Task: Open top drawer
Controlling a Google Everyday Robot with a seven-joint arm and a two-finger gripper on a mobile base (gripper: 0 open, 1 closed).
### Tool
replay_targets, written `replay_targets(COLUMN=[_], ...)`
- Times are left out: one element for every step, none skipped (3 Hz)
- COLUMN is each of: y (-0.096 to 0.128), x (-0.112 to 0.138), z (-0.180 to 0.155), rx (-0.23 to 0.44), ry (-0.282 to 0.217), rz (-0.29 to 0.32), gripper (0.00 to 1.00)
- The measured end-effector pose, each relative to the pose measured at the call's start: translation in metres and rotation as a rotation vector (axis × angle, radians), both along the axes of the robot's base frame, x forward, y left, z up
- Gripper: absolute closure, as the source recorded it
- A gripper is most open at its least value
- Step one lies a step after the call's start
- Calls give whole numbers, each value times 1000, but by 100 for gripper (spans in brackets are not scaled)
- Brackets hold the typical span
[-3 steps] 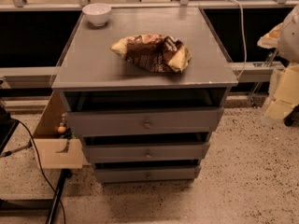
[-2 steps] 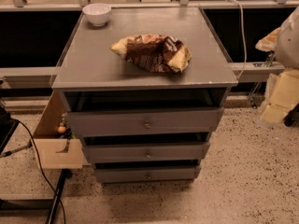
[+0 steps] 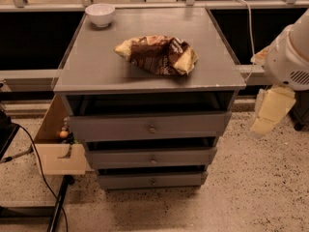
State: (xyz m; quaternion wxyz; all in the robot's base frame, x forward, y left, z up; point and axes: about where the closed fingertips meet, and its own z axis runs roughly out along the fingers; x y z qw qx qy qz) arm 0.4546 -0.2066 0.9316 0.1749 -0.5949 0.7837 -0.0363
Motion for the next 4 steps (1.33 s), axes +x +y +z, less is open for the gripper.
replay_targets(y=[4, 8, 10, 12], x=[15, 31, 44, 53], z=[-28, -62, -100, -140], rx=[2, 9, 23, 35], ry=[3, 11, 26, 65], rz=[2, 13, 20, 17], gripper=[0, 0, 0, 0])
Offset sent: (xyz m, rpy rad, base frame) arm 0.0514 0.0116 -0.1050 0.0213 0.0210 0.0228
